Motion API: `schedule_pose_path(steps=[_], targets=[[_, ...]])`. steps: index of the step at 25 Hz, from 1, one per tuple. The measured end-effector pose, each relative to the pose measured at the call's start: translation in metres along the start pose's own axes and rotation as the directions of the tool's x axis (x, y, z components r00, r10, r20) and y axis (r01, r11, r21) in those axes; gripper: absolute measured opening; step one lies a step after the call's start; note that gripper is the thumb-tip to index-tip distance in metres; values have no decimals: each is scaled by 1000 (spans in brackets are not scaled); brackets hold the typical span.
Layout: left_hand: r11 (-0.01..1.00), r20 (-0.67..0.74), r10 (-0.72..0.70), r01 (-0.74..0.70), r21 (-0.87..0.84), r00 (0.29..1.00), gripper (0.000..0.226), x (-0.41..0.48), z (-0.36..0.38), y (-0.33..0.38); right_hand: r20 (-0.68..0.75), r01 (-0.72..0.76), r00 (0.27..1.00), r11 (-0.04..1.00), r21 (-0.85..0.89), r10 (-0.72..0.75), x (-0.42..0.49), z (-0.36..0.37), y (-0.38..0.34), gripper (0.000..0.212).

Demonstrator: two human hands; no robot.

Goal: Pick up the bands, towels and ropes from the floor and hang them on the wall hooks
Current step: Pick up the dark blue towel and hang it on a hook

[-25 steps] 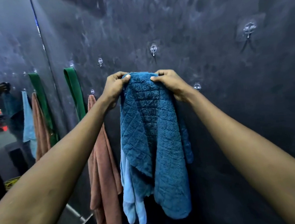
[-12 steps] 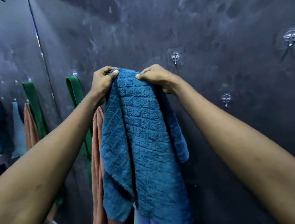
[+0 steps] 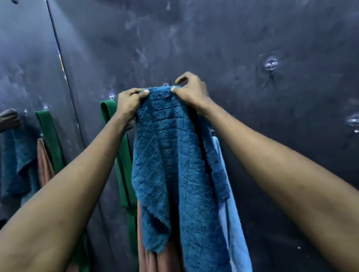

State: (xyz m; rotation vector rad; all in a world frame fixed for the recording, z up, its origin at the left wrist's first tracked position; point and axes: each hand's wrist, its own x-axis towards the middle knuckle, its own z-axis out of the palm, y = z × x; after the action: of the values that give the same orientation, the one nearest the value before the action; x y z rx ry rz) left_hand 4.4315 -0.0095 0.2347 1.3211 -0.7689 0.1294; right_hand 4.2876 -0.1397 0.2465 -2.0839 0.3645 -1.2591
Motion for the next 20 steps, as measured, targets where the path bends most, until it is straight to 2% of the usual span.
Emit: schedule_pose_path(steps=[5, 7, 9, 12, 16, 20], targets=[[991, 125, 132, -128, -40, 983, 3, 44, 13, 2, -205, 111, 958, 921, -373, -199, 14, 18, -2, 14], [978, 179, 202, -188, -89, 963, 5, 55, 17, -3, -205, 177, 923, 833, -524, -325, 12, 26, 4, 16], [956, 165, 292, -291, -33, 942, 8, 63, 21, -15, -173, 230, 885, 731, -642, -431, 10, 33, 13, 18], [908, 89, 387, -396, 135, 918, 9, 63, 23, -38, -164, 246, 851, 654, -715, -500, 11, 38, 25, 16], [919, 29, 382, -383, 90, 924, 4, 41, 27, -61, -113, 286, 817, 566, -773, -566, 4, 46, 44, 17], [888, 26, 435, -434, 151, 900, 10, 15, 36, -68, -118, 252, 859, 610, -751, -499, -5, 64, 53, 20]])
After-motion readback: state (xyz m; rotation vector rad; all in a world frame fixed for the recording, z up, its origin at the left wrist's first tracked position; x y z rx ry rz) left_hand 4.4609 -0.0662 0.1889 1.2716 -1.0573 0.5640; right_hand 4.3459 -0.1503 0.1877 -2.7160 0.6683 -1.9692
